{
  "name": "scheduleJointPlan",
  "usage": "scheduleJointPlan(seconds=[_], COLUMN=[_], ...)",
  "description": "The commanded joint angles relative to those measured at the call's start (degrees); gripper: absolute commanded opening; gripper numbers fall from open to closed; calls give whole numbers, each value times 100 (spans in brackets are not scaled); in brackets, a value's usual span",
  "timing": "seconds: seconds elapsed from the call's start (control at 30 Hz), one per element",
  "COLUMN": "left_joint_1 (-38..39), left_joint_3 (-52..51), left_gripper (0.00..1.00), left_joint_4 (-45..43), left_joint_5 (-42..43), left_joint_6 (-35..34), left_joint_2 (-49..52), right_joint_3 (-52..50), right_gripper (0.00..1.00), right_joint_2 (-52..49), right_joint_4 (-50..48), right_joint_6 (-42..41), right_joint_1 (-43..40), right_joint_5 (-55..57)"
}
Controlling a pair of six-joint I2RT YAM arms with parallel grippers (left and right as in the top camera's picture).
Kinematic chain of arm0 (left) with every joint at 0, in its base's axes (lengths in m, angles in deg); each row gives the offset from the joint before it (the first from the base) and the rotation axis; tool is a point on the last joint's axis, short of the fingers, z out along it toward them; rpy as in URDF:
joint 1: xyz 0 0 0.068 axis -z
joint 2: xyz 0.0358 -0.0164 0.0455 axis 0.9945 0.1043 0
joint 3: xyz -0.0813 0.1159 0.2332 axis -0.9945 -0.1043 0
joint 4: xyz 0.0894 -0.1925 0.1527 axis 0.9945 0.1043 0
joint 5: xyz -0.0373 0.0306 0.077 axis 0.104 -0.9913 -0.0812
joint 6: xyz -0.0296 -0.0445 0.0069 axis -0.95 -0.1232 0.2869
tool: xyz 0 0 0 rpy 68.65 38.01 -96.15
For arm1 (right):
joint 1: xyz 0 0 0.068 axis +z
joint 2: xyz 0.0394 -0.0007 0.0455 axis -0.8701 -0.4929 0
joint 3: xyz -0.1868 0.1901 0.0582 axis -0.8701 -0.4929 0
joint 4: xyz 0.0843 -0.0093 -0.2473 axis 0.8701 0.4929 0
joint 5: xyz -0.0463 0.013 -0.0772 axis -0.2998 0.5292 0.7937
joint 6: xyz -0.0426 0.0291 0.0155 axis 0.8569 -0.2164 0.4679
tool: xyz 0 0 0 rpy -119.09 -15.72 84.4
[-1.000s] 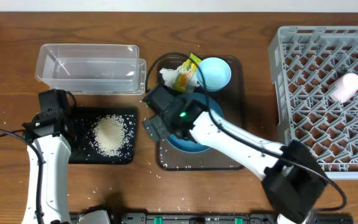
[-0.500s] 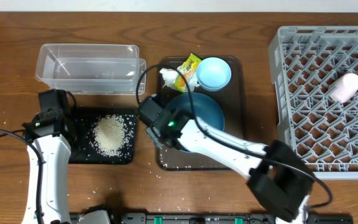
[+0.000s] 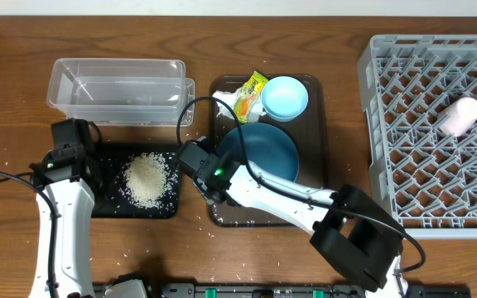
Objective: Sort waste into correct bins and load items into the dishwasher rack
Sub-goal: 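Grasp the blue plate rim with the right gripper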
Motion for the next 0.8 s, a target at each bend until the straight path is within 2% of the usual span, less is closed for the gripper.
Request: scheduleJointPlan(seconds=[0.0, 0.17, 0.4, 0.77], left_joint_1=[-17, -17, -20, -20], left_joint_3=[13, 13, 13, 13], left_gripper=[93, 93, 93, 93], left_joint_4=[35, 35, 35, 35], left_joint_5=[-28, -28, -28, -28], left_joint_6=[-55, -55, -55, -55], left_joint_2=[26, 26, 26, 26], right_joint_3=[44, 44, 44, 297], right_gripper=[30, 24, 4, 1], right_joint_2=[-70, -70, -70, 127], right_joint_4=[7, 31, 98, 186], right_joint_6=[-96, -133, -136, -136], right_joint_1=[20, 17, 17, -7], right_joint_5=[153, 157, 151, 107])
